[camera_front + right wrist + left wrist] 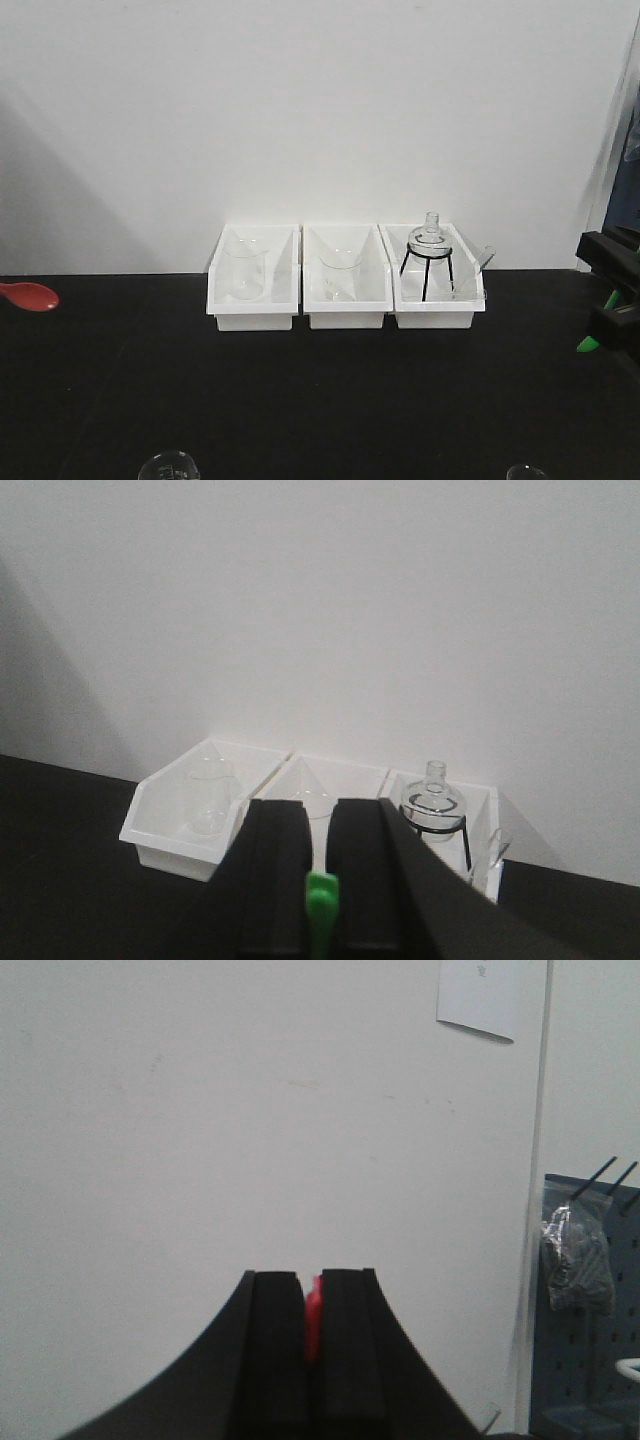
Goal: Sort red and green spoons into left cabinet
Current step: 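Lift both spoons up out of the beakers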
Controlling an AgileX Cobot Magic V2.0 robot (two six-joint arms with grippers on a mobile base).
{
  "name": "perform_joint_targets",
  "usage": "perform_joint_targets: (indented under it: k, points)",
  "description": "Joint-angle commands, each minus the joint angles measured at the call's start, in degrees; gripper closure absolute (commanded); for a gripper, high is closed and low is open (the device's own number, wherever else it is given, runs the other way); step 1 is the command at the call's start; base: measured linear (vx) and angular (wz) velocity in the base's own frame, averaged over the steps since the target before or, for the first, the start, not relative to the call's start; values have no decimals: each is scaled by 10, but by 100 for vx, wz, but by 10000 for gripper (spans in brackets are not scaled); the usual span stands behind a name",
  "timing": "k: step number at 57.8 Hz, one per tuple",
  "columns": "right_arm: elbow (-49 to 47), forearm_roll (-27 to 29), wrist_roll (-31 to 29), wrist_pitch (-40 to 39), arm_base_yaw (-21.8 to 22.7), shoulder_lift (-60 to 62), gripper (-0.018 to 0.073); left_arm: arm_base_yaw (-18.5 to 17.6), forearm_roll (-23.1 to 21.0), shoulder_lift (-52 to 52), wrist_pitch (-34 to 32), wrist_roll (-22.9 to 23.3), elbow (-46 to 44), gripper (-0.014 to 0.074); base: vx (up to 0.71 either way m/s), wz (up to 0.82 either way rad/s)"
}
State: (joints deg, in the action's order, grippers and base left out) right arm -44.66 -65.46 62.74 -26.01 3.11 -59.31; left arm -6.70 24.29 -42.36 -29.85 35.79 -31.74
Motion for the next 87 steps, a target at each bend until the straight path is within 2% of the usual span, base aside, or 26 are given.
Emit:
perform_joint_targets:
  k: [1, 9, 87]
  points:
    - [-17, 8, -1, -30, 2, 10, 568, -2, -14, 28, 25, 0, -24, 603, 0, 0]
    - [-17, 8, -1, -30, 2, 10, 568, -2, -14, 49, 56, 0, -24, 603, 0, 0]
    - [-17, 8, -2, -32, 2, 10, 568, -2, -14, 53, 51, 0, -24, 603, 0, 0]
